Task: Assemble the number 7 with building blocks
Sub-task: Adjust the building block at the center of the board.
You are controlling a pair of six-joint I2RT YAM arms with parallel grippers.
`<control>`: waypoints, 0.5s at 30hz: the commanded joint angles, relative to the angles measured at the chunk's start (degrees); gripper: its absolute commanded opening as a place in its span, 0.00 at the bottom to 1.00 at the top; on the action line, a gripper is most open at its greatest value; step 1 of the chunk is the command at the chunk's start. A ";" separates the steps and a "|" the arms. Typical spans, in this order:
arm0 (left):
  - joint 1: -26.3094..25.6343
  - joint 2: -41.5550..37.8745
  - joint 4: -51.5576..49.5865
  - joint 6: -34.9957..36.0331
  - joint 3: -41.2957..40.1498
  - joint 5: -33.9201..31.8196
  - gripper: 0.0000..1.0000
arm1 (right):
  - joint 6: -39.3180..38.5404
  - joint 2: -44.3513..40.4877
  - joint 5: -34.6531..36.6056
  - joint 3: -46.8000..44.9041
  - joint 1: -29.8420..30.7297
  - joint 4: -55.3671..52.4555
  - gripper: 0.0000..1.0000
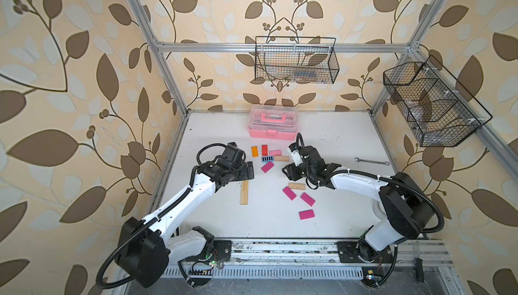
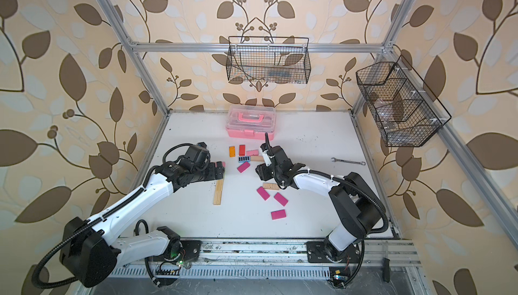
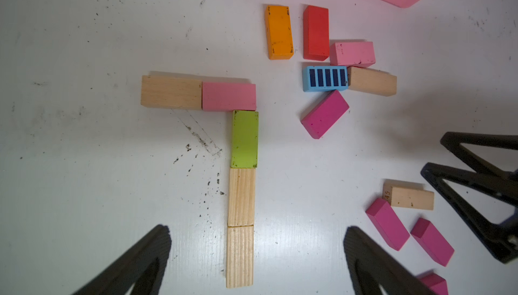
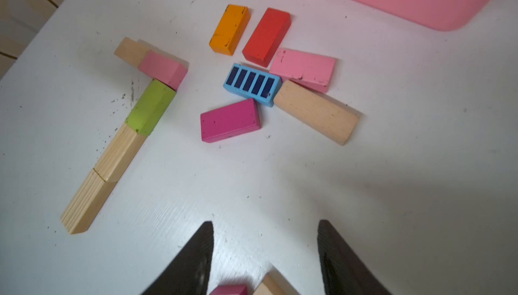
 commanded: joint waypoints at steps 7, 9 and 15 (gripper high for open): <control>0.66 -5.25 -3.51 -1.17 2.32 -8.00 0.99 | -0.39 11.26 -3.80 8.20 7.86 3.65 0.44; 0.75 -6.61 -4.63 -1.49 1.97 -8.88 0.99 | 0.37 15.03 -4.56 11.57 9.51 4.63 0.37; 1.09 -11.31 -9.23 -1.95 1.12 -12.73 0.99 | 2.40 23.64 -6.10 19.53 11.72 6.95 0.25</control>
